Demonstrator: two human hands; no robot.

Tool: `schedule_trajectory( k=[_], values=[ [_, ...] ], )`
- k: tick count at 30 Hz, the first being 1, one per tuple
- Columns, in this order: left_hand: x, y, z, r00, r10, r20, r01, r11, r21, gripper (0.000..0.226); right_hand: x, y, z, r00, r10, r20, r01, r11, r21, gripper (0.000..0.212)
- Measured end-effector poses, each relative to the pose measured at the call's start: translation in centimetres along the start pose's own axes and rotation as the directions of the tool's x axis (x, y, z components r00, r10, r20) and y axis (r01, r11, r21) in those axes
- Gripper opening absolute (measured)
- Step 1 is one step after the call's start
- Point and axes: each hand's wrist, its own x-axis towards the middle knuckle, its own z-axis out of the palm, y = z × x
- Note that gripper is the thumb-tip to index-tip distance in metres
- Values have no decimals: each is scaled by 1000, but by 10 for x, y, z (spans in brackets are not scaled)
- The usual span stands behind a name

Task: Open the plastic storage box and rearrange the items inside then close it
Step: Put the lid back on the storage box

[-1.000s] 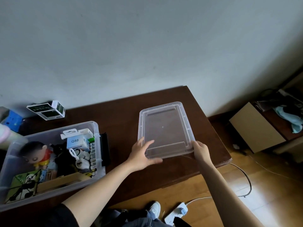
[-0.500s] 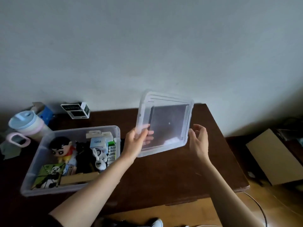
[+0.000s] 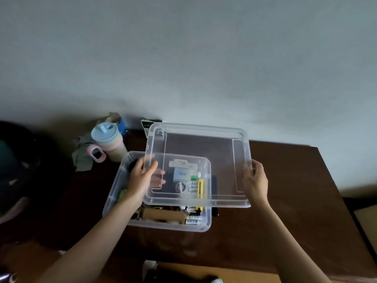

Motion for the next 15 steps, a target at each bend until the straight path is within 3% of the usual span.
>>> schedule_trajectory(
  k=[4, 9, 15],
  values=[
    [18, -1, -65, 973, 130, -190, -42, 913, 407, 13, -26, -12, 49, 996, 28, 86, -27, 999, -21, 25],
    [26, -3, -116, 965, 232, -124, -93, 740, 666, 34, -51, -12, 84, 999, 31, 40, -25, 989, -145, 23],
    [27, -9, -135, 973, 222, -57, -94, 614, 784, 27, -77, -12, 104, 997, 51, -51, -64, 956, -287, 36]
  ],
)
